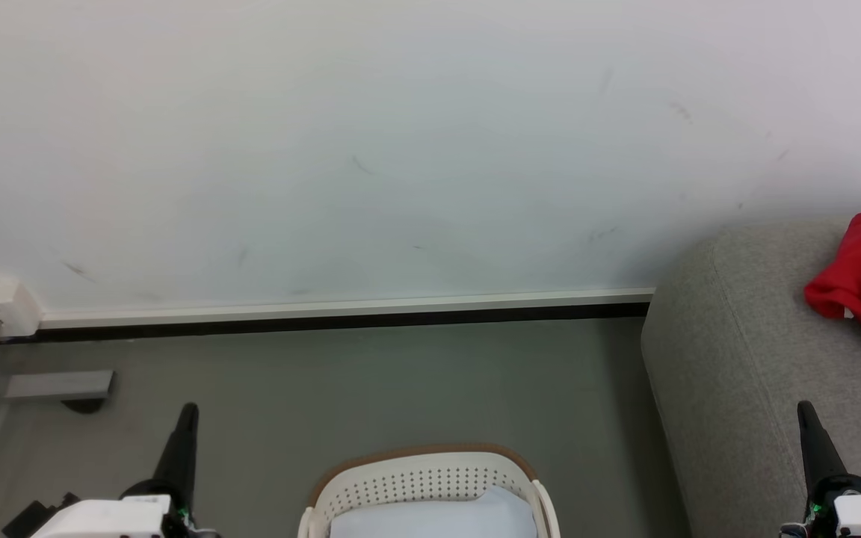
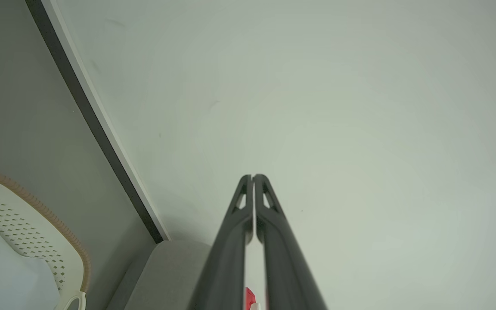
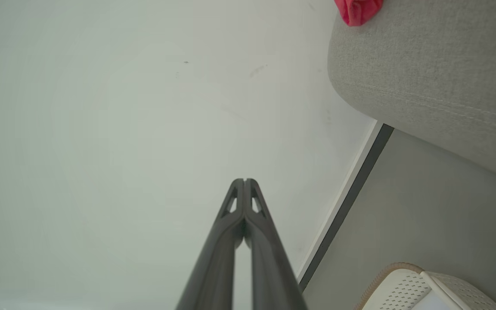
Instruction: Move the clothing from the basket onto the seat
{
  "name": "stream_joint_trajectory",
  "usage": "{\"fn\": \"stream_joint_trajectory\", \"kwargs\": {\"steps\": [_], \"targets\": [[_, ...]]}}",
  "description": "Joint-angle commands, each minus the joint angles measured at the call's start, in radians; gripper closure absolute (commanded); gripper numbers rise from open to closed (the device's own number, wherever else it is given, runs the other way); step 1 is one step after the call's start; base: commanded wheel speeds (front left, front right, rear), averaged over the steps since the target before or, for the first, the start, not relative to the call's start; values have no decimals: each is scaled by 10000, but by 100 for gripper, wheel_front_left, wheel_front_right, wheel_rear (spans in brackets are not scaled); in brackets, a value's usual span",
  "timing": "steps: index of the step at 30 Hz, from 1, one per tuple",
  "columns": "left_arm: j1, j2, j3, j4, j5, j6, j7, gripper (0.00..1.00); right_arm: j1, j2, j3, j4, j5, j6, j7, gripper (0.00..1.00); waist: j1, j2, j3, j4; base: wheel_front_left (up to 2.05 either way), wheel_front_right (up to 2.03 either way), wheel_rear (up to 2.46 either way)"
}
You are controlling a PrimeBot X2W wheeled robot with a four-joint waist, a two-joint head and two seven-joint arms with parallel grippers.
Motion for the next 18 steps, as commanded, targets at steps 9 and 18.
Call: {"fn": "stream_joint_trajectory", "kwargs": {"steps": [9,18], "targets": [[-200,85,118,-109,-804,-75,204,100,-211,-86,-77,-91,862,-23,207,100,0,0,37,50,0,0,0],[-259,87,176,-152,-1414,-103,375,100,-263,-106,-116,-110,1518,-24,344,100,0,0,73,99,0,0,0]]}}
